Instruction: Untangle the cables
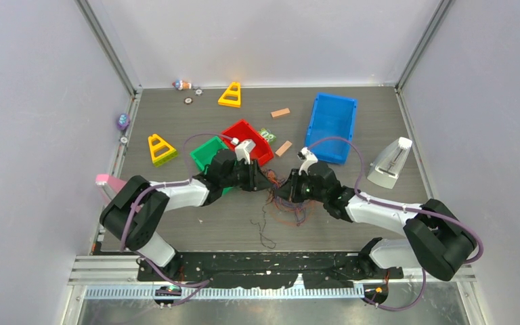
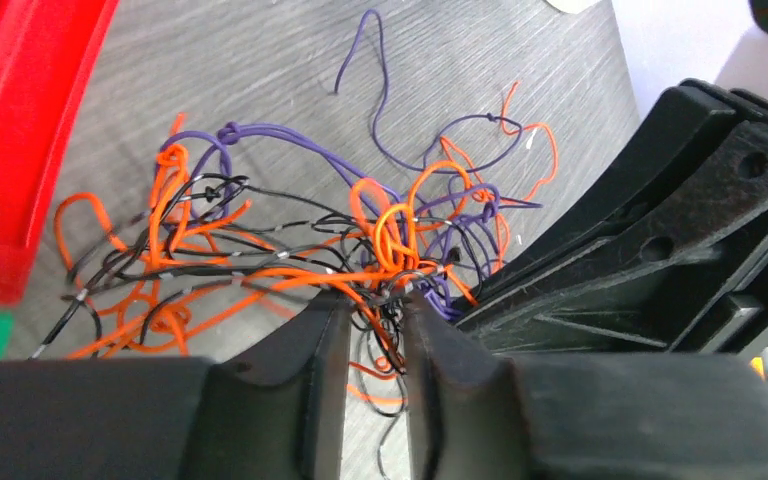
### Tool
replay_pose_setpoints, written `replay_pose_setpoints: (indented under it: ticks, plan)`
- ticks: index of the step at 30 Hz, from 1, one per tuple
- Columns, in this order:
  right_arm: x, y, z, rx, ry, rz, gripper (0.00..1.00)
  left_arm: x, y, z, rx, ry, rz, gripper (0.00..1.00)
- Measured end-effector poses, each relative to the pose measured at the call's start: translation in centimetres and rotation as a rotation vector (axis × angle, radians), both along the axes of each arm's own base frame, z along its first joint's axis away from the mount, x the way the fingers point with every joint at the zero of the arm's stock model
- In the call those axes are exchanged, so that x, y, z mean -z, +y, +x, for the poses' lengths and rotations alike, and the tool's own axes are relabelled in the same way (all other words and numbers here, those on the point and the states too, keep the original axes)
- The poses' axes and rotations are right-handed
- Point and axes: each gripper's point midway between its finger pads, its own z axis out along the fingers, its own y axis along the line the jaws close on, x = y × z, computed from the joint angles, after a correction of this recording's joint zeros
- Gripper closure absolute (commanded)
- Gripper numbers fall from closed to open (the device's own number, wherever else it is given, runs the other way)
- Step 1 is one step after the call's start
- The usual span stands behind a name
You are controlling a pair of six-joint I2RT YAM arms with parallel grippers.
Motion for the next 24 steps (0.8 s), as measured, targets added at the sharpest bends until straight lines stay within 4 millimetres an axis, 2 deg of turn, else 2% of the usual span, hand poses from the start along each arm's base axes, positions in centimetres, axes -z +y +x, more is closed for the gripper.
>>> replay_pose_setpoints:
  ticks: [1,5,7,10,12,15,18,24]
  plan:
    - [0.1,0.0,-0.1,-0.002,0.006,0.002,0.95,-0.1,-0.1,0.2,0.000,-0.009,-0.006,1.00]
    - [0.5,-0.2,-0.5,0.003,0.019,-0.003,0.94,-0.7,-0.6,0.9,0.012,-0.047,-0.009,1.00]
    - [0.6,-0.6,-0.5,0.019,0.019,-0.013,0.88,-1.1,-0.7,1.2,0.021,-0.070,-0.001,1.00]
    - [0.7,-1.7,-0.1,0.078,0.017,-0.047,0.35,-0.8,-0.4,1.2,0.035,-0.091,0.028,1.00]
    - [1.4,-2.7,0.0,0.126,0.034,-0.090,0.28,-0.4,0.2,1.1,0.038,-0.102,0.065,1.00]
    - [2.7,-4.1,0.0,0.161,0.051,-0.169,0.30,0.4,0.8,0.8,0.060,-0.108,0.114,1.00]
    - [3.1,-4.6,0.0,0.153,0.037,-0.207,0.32,1.4,1.2,0.3,0.082,-0.098,0.147,1.00]
    - [3.0,-3.1,1.0,0.069,0.015,-0.239,0.37,2.6,1.2,0.1,0.108,-0.074,0.176,1.00]
